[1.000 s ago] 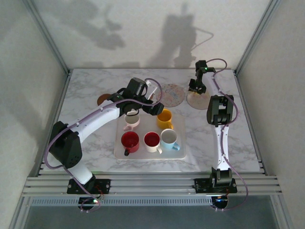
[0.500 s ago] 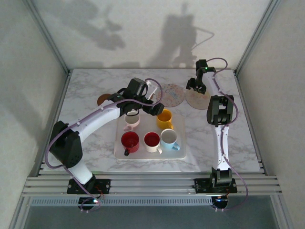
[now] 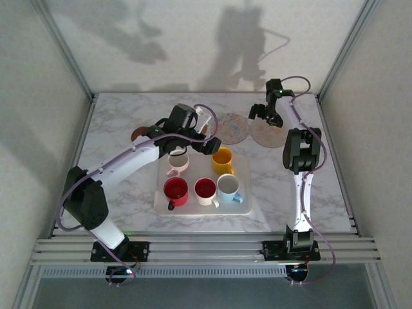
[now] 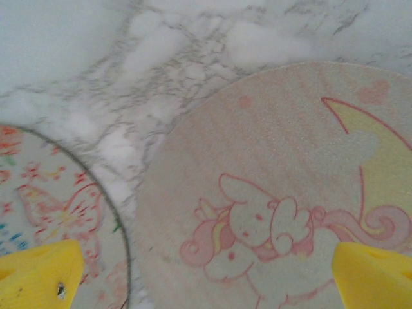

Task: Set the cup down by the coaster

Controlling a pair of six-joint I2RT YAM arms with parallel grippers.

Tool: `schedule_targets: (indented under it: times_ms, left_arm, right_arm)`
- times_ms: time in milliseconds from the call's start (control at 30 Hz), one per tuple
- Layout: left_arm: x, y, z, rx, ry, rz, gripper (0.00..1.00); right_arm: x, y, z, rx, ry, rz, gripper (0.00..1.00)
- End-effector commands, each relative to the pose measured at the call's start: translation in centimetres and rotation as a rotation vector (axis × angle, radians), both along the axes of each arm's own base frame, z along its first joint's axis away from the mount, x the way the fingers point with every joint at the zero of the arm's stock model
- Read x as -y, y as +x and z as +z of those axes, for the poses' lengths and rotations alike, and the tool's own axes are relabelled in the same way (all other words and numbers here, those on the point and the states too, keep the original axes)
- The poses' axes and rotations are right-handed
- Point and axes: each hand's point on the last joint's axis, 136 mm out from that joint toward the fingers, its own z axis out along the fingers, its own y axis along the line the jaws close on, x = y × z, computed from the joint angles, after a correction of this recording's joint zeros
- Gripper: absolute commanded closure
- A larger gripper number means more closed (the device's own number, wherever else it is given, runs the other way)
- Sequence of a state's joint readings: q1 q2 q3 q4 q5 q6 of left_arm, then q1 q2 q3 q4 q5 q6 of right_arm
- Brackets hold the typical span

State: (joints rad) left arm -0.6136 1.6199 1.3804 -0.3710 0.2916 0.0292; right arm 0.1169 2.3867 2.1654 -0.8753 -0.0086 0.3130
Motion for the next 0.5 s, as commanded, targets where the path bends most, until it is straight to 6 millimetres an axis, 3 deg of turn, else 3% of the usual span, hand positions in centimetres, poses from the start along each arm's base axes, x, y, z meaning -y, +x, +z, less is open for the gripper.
schedule_targets:
  times_ms: [0, 200, 467]
  left_arm:
    - [-0.7, -0.8, 2.6, 0.040, -0.041, 0.016, 0.00]
    - [-1.6, -1.6, 4.1, 0.070, -0.061, 0.038, 0.00]
    - [-3.8, -3.4, 5.9, 0.074, -0.050, 0.085, 0.00]
  right_arm:
    - [-1.7, -0.2, 4.9, 0.109, 0.030, 0.052, 0.01]
    - [-3.4, -2.8, 8.0, 0.156, 0.041, 0.102, 0.01]
    - [-5.9, -7.7, 12.9, 0.225, 0.059, 0.195, 0.01]
